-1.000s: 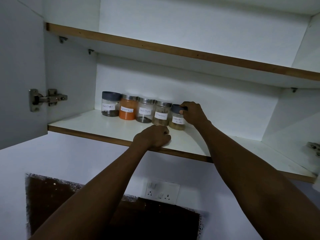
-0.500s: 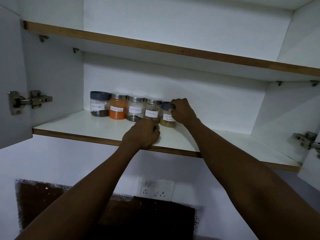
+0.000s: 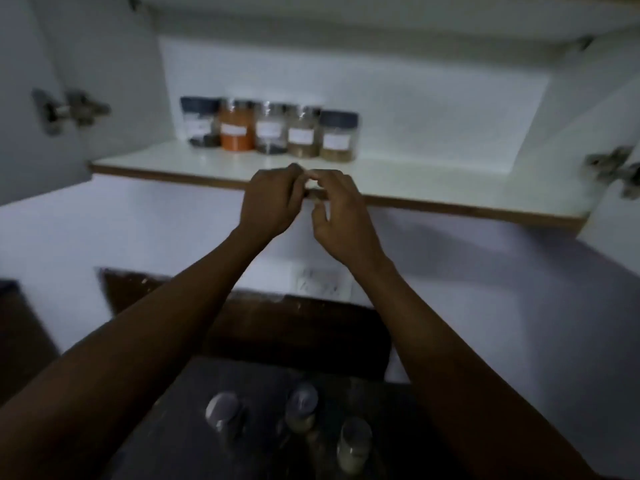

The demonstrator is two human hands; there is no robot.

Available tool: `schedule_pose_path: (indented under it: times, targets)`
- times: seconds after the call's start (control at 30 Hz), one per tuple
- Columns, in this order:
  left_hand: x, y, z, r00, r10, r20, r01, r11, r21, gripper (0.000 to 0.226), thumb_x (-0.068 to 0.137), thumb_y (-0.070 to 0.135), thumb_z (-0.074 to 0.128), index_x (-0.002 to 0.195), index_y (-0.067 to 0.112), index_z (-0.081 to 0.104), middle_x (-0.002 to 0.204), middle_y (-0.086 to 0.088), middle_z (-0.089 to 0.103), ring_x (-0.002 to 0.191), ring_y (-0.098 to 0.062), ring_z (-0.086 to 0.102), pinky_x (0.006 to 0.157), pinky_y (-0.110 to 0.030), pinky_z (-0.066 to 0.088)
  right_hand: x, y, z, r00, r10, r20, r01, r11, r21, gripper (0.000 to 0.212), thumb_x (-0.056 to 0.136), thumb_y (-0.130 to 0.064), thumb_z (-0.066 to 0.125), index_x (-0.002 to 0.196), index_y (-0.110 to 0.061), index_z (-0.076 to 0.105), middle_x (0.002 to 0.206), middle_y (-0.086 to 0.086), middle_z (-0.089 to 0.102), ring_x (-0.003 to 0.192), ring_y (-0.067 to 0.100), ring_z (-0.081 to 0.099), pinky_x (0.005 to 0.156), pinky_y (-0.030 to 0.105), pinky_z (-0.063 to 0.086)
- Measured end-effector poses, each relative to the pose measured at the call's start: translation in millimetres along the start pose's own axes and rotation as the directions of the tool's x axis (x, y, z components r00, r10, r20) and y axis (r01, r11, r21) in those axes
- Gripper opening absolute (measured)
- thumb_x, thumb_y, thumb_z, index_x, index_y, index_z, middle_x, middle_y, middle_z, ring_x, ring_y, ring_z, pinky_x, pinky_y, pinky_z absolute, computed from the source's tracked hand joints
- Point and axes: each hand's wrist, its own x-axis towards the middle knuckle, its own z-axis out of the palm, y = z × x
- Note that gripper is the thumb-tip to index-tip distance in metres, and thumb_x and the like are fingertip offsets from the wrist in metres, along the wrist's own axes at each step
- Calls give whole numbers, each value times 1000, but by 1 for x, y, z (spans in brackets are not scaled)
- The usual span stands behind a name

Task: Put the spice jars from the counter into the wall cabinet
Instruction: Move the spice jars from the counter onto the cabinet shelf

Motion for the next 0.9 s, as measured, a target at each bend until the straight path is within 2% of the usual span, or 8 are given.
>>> schedule_pose_path:
  times: [0.07, 0.13, 0.27, 0.37, 0.57, 0.63, 0.77, 0.9]
  targets:
    - [-43, 2, 1, 997, 71, -14, -72, 992, -101, 33, 100, 17, 56, 130, 7, 65, 132, -11, 68, 130, -31, 60, 110, -39, 44, -39, -4, 17, 1000, -9, 16, 8, 998, 63, 46, 90, 1, 51, 135, -10, 61, 132, 4, 62, 126, 19, 56, 107, 36, 49]
    - [-95, -1, -1, 999, 52, -11, -53, 979, -195, 51, 99, 13, 58, 149, 3, 49, 157, -8, 48, 153, -23, 35, 125, -37, 31, -77, -5, 41, 997, 44, 64, -51, 992, 113, 46, 90, 2, 53, 134, -12, 61, 131, 1, 62, 124, 17, 57, 105, 36, 51]
    - [-212, -20, -2, 974, -149, 168, 188, 951, -245, 58, 99, 10, 62, 154, 10, 42, 163, -6, 41, 158, -20, 23, 127, -39, 27, -149, -11, 92, 940, 204, 274, -252, 956, 150, 46, 90, 2, 54, 133, -14, 61, 133, 2, 62, 121, 18, 60, 106, 37, 51]
    - [-298, -48, -12, 881, -385, 276, 437, 885, -160, 62, 94, 11, 66, 153, 11, 45, 162, -6, 42, 158, -19, 22, 125, -41, 30, -198, -28, 135, 845, 267, 463, -373, 915, 153, 48, 92, -1, 57, 136, -18, 59, 136, 0, 59, 123, 16, 59, 107, 35, 52]
    - [-433, -95, -44, 565, -695, 445, 726, 675, 132, 58, 82, 14, 73, 138, 6, 59, 152, -14, 52, 149, -34, 38, 122, -43, 33, -274, -82, 214, 599, 281, 750, -455, 890, 29, 48, 93, -3, 58, 139, -17, 57, 142, 3, 57, 131, 20, 55, 114, 38, 46]
    - [-470, -112, -51, 464, -747, 476, 739, 623, 256, 59, 79, 19, 75, 134, 6, 61, 145, -14, 56, 143, -36, 43, 117, -42, 33, -296, -105, 237, 498, 263, 826, -482, 876, 12, 51, 91, 0, 59, 140, -14, 57, 141, 5, 57, 132, 19, 54, 115, 37, 45]
    - [-537, -138, -55, 151, -832, 533, 724, 461, 514, 77, 83, 40, 73, 150, 17, 44, 161, -5, 36, 157, -29, 19, 123, -61, 17, -338, -141, 281, 359, 232, 904, -513, 858, -17, 52, 88, 4, 60, 139, -7, 58, 141, 12, 57, 131, 25, 56, 115, 34, 44]
    - [-583, -147, -57, -7, -809, 587, 690, 421, 589, 88, 85, 48, 74, 155, 15, 34, 164, -12, 27, 155, -33, 20, 119, -65, 27, -374, -161, 317, 237, 222, 946, -521, 851, -69, 55, 90, 3, 60, 144, -9, 54, 147, 10, 52, 136, 24, 51, 117, 38, 43]
